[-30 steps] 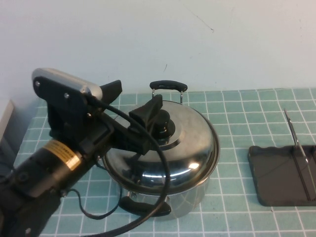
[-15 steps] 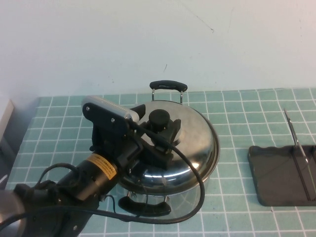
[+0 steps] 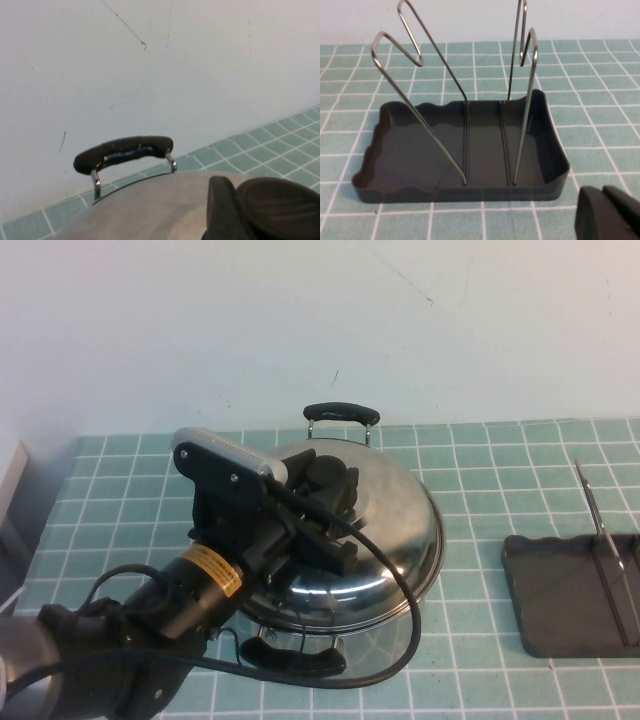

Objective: Put pot lid on rack
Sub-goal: Open the pot, then hand over the pot lid

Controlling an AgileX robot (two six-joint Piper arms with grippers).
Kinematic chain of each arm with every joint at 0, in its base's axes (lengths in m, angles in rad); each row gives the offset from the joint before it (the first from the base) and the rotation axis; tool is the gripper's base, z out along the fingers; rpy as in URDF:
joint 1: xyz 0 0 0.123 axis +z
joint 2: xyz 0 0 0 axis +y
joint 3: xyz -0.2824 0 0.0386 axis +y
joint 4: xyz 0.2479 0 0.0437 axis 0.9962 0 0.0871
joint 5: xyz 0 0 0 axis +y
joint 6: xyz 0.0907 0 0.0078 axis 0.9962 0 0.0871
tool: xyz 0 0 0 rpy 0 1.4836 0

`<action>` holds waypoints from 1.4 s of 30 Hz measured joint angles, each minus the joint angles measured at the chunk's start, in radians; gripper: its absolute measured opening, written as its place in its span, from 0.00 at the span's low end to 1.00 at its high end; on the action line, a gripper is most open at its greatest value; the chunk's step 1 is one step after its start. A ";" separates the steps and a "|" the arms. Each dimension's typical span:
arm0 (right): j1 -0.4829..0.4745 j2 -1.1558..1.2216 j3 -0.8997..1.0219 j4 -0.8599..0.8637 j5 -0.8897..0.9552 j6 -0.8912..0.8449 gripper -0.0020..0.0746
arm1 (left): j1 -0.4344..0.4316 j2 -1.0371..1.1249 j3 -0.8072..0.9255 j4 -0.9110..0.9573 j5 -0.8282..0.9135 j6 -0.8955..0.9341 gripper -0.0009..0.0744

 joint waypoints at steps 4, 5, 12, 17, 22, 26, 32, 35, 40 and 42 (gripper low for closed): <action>0.000 0.000 0.000 0.000 0.000 0.000 0.02 | 0.000 -0.042 0.000 0.009 -0.047 -0.011 0.46; 0.000 0.000 0.000 0.000 0.000 0.000 0.02 | 0.000 -0.065 0.000 0.014 -0.058 -0.015 0.46; 0.000 0.000 0.002 0.022 -0.007 0.012 0.02 | 0.000 -0.227 0.000 0.103 -0.087 -0.406 0.46; 0.000 0.000 0.008 0.457 -0.056 0.229 0.02 | 0.000 -0.249 0.000 0.136 -0.110 -0.732 0.46; 0.000 0.000 0.008 0.712 -0.096 0.285 0.02 | 0.000 -0.222 0.000 0.137 -0.151 -0.803 0.46; 0.000 0.000 0.008 0.712 -0.121 0.224 0.02 | 0.000 -0.189 0.000 0.137 -0.172 -0.809 0.46; 0.000 0.000 0.008 0.891 -0.117 0.048 0.02 | 0.000 -0.154 0.000 0.138 -0.172 -0.791 0.46; 0.000 0.000 -0.005 1.046 -0.079 -0.207 0.02 | 0.000 -0.131 -0.003 0.147 -0.172 -0.753 0.46; 0.000 0.039 -0.045 1.485 -0.061 -0.630 0.02 | 0.000 -0.101 -0.047 0.191 -0.172 -0.731 0.46; 0.000 0.099 -0.059 1.670 -0.035 -0.792 0.02 | 0.000 -0.099 -0.066 0.226 -0.172 -0.711 0.46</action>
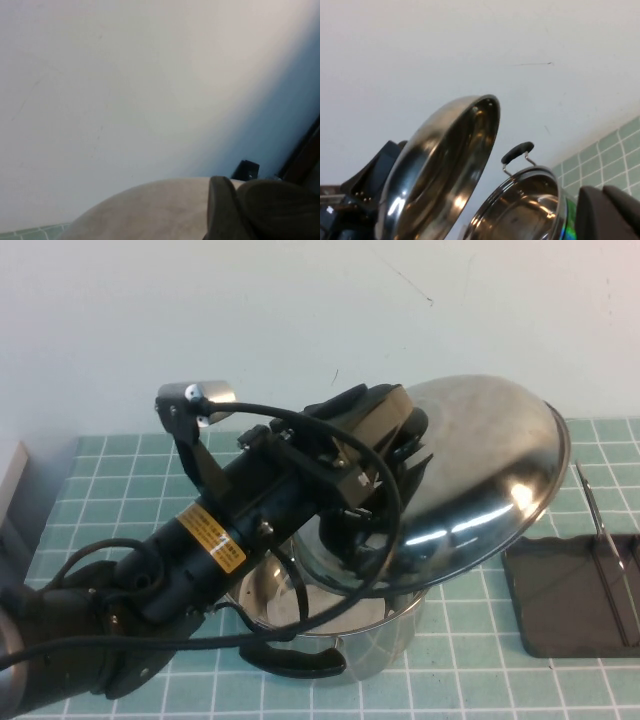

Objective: Put pot lid on rack
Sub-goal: Hand over the pot lid

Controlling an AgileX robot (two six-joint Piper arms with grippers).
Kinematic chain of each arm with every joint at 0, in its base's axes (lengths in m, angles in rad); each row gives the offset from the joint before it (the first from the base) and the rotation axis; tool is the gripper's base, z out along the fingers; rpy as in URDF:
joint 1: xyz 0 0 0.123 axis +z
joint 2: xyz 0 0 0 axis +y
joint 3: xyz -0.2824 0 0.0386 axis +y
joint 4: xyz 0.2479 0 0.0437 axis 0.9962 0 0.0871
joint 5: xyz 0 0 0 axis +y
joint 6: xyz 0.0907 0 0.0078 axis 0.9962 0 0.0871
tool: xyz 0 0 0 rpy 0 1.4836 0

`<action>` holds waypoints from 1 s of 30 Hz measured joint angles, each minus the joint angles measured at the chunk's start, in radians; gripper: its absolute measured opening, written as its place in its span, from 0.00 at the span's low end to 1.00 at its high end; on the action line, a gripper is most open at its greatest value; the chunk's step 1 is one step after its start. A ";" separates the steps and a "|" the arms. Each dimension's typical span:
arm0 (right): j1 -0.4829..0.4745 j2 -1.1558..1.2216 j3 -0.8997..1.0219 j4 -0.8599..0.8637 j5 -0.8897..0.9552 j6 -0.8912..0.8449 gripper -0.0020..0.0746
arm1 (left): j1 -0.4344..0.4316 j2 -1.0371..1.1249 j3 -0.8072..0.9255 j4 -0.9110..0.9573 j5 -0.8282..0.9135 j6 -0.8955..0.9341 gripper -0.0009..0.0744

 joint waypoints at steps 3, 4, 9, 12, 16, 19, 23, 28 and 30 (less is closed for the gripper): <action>0.000 0.100 -0.045 0.095 0.067 -0.120 0.03 | 0.000 0.001 -0.030 0.062 0.000 0.045 0.46; 0.000 0.138 -0.063 0.107 0.093 -0.138 0.05 | 0.000 0.001 -0.039 0.076 -0.001 0.057 0.46; 0.000 0.308 -0.207 0.122 0.231 -0.233 0.24 | 0.000 0.001 -0.049 0.090 -0.005 0.069 0.46; 0.000 0.412 -0.308 0.122 0.271 -0.262 0.43 | 0.000 0.001 -0.049 0.093 -0.005 0.070 0.46; 0.000 0.545 -0.398 0.124 0.315 -0.262 0.57 | 0.000 0.001 -0.049 0.093 -0.005 0.074 0.46; 0.000 0.647 -0.447 0.124 0.384 -0.236 0.61 | 0.000 0.001 -0.049 0.093 -0.005 0.074 0.46; 0.000 0.783 -0.489 0.124 0.470 -0.209 0.62 | 0.000 0.002 -0.049 0.093 -0.005 0.076 0.46; 0.000 0.886 -0.493 0.124 0.502 -0.196 0.62 | 0.000 0.002 -0.049 0.093 -0.005 0.076 0.46; 0.000 0.909 -0.494 0.124 0.508 -0.194 0.62 | 0.000 0.002 -0.049 0.090 -0.005 0.079 0.46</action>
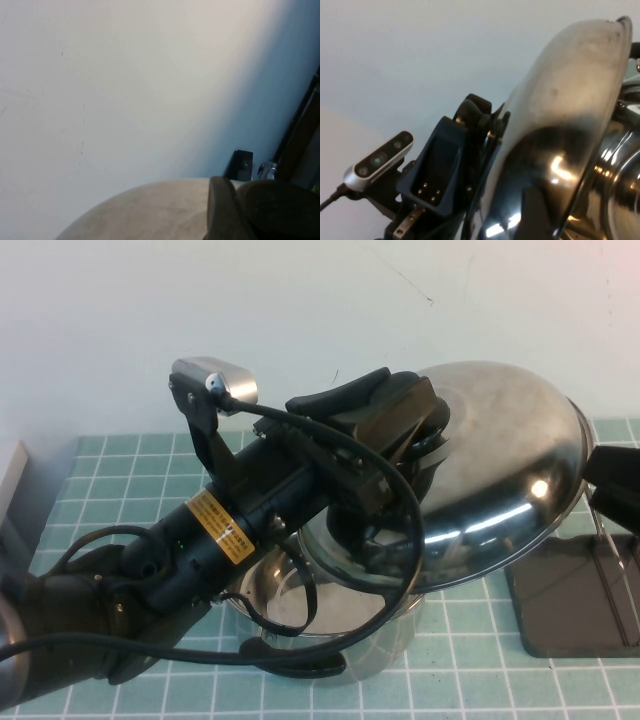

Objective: Put pot lid on rack
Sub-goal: Hand over the pot lid

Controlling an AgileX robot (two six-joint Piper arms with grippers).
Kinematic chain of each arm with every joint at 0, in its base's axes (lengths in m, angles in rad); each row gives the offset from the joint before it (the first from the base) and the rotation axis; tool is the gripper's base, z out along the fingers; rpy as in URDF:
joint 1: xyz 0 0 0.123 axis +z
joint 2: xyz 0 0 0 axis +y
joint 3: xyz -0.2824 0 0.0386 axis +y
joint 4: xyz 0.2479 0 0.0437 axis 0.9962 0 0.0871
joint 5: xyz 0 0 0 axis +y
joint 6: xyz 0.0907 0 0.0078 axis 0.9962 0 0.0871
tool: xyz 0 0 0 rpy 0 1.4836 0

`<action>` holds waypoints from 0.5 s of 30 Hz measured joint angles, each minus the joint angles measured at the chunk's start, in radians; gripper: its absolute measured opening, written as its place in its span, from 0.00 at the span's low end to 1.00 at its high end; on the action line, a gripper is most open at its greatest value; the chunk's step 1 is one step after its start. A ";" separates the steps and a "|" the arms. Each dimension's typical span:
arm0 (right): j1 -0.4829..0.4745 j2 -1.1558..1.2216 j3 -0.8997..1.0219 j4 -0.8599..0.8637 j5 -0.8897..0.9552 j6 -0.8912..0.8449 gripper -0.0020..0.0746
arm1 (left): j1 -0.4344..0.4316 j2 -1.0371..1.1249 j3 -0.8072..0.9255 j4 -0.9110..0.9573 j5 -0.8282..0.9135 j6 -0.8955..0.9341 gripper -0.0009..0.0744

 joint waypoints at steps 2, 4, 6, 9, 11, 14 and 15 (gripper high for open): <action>0.000 0.020 -0.006 -0.002 0.016 0.000 0.62 | 0.000 0.000 0.000 0.000 0.000 0.005 0.46; 0.000 0.037 -0.017 -0.002 0.031 0.000 0.62 | 0.000 0.000 0.000 0.000 0.000 0.007 0.46; 0.000 0.051 -0.039 -0.002 0.044 0.000 0.62 | 0.000 0.000 0.000 0.003 0.000 0.012 0.46; 0.000 0.075 -0.085 -0.002 0.055 0.000 0.62 | 0.000 0.002 0.000 0.011 0.000 0.019 0.46; 0.000 0.100 -0.115 -0.002 0.067 0.000 0.62 | 0.000 0.002 0.000 0.013 0.000 0.019 0.46; 0.000 0.144 -0.153 -0.003 0.092 0.000 0.62 | 0.000 0.002 0.000 0.020 -0.002 0.019 0.46; 0.000 0.156 -0.161 -0.003 0.099 0.000 0.62 | 0.000 0.002 0.000 0.024 -0.002 0.020 0.46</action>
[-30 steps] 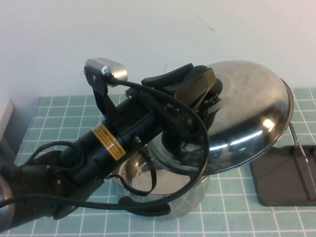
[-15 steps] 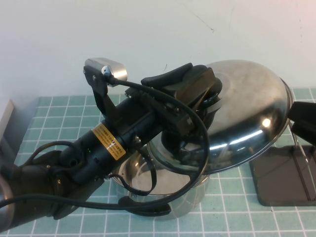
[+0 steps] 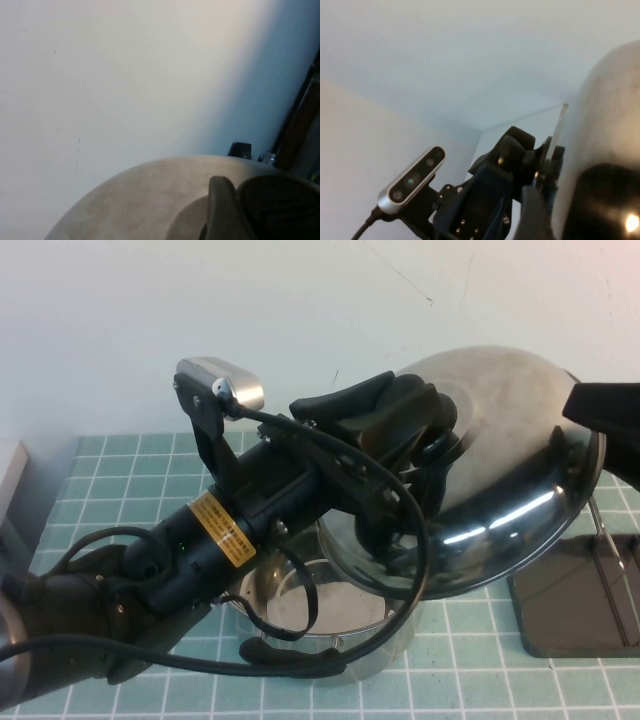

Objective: Put pot lid on rack
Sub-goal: Hand over the pot lid, then place the pot lid on the pot rack

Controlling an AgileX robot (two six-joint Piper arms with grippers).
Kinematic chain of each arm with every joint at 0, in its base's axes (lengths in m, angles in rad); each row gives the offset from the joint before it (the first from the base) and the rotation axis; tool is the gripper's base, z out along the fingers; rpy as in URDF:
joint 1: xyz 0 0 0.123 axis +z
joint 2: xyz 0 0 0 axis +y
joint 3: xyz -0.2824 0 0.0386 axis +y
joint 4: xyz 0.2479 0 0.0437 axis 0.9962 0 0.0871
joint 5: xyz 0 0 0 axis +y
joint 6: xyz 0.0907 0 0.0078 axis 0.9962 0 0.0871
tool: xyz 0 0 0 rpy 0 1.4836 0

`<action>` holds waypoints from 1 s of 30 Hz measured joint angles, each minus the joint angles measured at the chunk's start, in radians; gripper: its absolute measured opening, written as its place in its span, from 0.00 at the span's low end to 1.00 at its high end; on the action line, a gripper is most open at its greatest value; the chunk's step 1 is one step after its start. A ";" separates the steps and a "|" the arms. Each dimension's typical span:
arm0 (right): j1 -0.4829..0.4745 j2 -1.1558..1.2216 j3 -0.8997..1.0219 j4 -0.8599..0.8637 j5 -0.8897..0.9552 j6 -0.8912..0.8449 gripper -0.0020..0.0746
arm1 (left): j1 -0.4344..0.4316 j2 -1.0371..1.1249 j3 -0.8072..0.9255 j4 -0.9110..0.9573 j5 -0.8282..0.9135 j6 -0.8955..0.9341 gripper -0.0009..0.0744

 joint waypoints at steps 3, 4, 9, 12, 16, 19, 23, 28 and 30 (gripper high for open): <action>0.000 0.040 -0.017 0.000 0.030 0.000 0.62 | 0.000 0.002 0.000 0.010 0.000 0.001 0.46; 0.000 0.051 -0.020 0.000 0.037 0.000 0.62 | 0.000 0.002 0.000 0.015 0.000 0.001 0.46; 0.000 0.082 -0.026 -0.002 0.061 -0.034 0.58 | 0.000 0.002 0.000 0.039 0.000 0.001 0.46; 0.000 0.087 -0.031 -0.003 0.068 -0.064 0.46 | 0.000 0.002 0.000 0.054 0.000 -0.009 0.46; 0.002 0.087 -0.035 0.022 0.110 -0.123 0.25 | 0.000 0.010 0.000 0.066 0.026 -0.050 0.46; 0.002 0.087 -0.035 0.024 0.126 -0.182 0.24 | 0.000 0.013 0.000 0.075 0.028 -0.067 0.46; 0.002 0.087 -0.036 0.022 0.165 -0.267 0.18 | 0.000 0.013 0.000 0.070 0.025 -0.072 0.52; 0.004 0.075 -0.081 -0.030 0.149 -0.370 0.07 | 0.015 0.002 -0.002 0.069 -0.014 -0.080 0.66; 0.004 0.052 -0.115 -0.037 0.147 -0.409 0.06 | 0.043 -0.012 -0.002 0.099 -0.015 -0.088 0.67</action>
